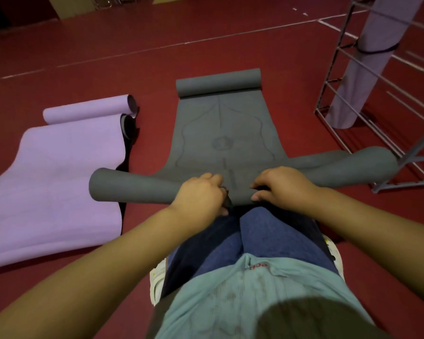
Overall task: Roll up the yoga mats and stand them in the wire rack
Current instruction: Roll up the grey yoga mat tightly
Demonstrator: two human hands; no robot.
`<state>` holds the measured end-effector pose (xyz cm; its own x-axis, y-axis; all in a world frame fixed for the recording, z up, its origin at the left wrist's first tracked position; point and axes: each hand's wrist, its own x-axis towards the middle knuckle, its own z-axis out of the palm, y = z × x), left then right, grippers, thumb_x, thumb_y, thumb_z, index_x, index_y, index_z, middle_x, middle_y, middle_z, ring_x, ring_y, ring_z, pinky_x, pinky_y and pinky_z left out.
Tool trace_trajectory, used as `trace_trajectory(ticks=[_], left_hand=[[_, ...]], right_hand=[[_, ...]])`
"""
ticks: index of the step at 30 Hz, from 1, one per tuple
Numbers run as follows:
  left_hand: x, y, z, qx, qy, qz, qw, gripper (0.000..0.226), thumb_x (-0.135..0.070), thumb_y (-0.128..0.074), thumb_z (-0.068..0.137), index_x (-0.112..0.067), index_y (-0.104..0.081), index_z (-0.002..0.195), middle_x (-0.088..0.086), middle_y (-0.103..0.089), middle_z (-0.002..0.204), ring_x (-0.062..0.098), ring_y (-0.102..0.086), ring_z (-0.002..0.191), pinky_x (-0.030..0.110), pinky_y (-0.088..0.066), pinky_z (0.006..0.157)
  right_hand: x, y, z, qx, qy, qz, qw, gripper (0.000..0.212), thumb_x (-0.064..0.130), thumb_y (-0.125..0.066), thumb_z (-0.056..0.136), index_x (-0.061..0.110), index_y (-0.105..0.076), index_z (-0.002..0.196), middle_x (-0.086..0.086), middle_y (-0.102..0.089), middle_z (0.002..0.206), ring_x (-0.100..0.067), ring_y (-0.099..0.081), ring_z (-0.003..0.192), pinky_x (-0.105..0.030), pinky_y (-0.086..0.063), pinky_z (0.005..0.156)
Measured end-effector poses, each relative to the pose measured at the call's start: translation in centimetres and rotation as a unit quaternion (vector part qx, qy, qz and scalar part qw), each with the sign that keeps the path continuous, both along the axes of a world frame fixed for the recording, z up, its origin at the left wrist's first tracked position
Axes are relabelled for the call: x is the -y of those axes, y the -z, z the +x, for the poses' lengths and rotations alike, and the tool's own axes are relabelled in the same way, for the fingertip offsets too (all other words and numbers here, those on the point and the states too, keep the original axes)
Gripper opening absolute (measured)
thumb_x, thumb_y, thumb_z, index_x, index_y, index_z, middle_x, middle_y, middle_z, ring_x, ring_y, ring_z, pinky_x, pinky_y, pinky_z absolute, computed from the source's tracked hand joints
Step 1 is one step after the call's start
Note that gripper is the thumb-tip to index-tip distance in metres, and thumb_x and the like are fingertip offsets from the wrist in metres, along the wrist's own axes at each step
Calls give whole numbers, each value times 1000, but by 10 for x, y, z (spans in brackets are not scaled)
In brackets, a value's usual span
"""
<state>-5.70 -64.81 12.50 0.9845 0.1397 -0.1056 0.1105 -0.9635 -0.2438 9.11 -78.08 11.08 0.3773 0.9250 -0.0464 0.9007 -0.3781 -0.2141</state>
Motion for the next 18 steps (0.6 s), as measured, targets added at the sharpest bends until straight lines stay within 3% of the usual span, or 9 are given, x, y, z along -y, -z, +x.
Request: trace_trajectory(ticks=[4,9,12,14,18], left_hand=[[-7,2,4,-4,-19,-14,1000,35,-38,-54,92,-17,-58,119,3,-52,119,24,-49,113,35,-43,79],[-21,-4,20,-31,-6,-70,997,32,-34,-58,89,-20,-63,118,6,-58,116,28,-56,107,30,-36,73],[-31,-9,26,-54,-7,-120,991,37,-33,-62,87,-24,-64,122,5,-62,119,28,-56,109,31,-43,81],[-35,-13,31,-75,-10,-149,986,36,-32,-65,85,-24,-65,121,4,-64,121,27,-56,111,32,-46,86],[-40,-18,40,-114,-26,-176,977,36,-33,-68,84,-24,-66,119,-1,-65,121,23,-57,110,31,-45,89]], right_hand=[[-5,-1,5,-40,18,-17,999,36,42,-65,85,23,-68,115,-2,-66,116,-23,-59,109,-30,-44,84],[-8,-2,8,-90,6,-9,996,32,32,-62,90,14,-68,115,-8,-62,115,-25,-56,109,-24,-35,82],[-6,3,9,-45,13,9,999,33,38,-56,92,25,-65,122,-4,-50,118,-24,-43,115,-27,-30,88],[-3,4,6,10,22,17,1000,32,41,-56,92,30,-65,121,-2,-51,114,-23,-44,113,-30,-27,83],[6,6,1,128,-44,158,978,16,29,-73,69,21,-76,83,0,-63,75,-24,-62,68,-28,-40,62]])
